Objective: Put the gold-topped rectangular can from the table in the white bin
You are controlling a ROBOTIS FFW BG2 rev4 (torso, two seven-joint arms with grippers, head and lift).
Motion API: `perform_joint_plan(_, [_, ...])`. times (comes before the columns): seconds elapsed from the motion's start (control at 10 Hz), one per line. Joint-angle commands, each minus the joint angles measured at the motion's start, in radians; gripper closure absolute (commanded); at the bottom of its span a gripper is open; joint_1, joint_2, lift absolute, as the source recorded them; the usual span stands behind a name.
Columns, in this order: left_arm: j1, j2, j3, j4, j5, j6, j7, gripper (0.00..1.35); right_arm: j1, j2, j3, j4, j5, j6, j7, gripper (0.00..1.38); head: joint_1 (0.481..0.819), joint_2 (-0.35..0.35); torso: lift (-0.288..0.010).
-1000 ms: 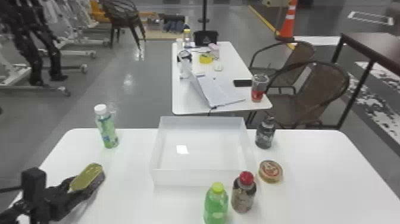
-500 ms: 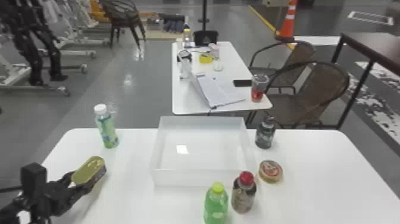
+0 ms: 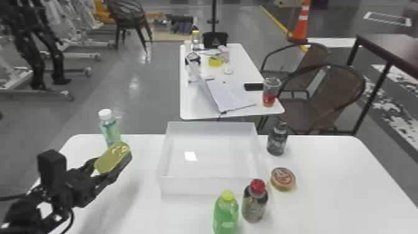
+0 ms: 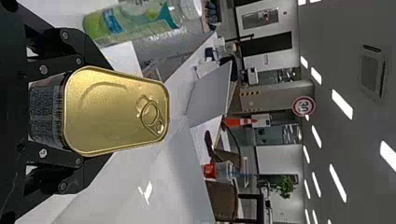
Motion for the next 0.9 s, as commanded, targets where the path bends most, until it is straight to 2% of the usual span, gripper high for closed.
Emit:
perform_joint_plan(0.0, [-0.014, 0.001, -0.071, -0.056, 0.027, 0.045, -0.001, 0.82, -0.001, 0.001, 0.000, 0.000, 0.000, 0.000, 0.000, 0.15, 0.549, 0.000, -0.100])
perform_joint_plan(0.2, [-0.046, 0.006, -0.161, -0.052, 0.061, 0.082, -0.001, 0.82, -0.001, 0.001, 0.002, 0.003, 0.000, 0.000, 0.000, 0.15, 0.549, 0.000, -0.100])
perform_joint_plan(0.4, [-0.094, 0.006, -0.229, 0.026, 0.084, 0.074, -0.007, 0.82, -0.001, 0.001, 0.002, 0.006, 0.000, 0.002, 0.000, 0.15, 0.549, 0.000, -0.100])
perform_joint_plan(0.8, [-0.266, 0.017, -0.344, 0.372, 0.087, -0.065, -0.062, 0.82, -0.007, 0.001, 0.002, 0.014, -0.001, 0.002, 0.000, 0.15, 0.549, 0.000, -0.100])
